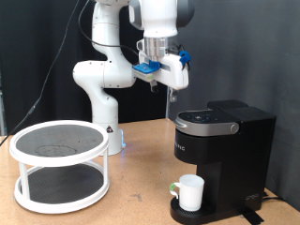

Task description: Make a cup of coffee with the keurig machine

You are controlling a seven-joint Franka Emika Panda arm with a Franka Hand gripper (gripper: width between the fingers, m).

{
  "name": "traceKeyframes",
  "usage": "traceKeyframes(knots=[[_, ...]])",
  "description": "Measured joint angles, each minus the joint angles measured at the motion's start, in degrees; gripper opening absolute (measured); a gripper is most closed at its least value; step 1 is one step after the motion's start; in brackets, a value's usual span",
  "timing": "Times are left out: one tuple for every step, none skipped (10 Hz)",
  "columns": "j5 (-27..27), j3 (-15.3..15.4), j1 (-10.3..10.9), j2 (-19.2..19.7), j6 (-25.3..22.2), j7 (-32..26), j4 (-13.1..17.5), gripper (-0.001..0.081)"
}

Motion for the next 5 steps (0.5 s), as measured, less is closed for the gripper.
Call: traceKeyframes(knots=[[0.0,0.17,0.04,0.61,0.97,0.0,-0.34,0.0734],[0.0,0.34,0.08,1.24,1.73,-0.01,-0.56,0.0734],[0.0,0.57,0.08,1.78,2.49,-0.01,-0.83,0.0734],[0.0,0.86,0.09,2.28,2.95,-0.01,-0.99,0.0734],[0.0,1.1,0.09,2.9,3.39,-0.01,-1.09,0.0734]])
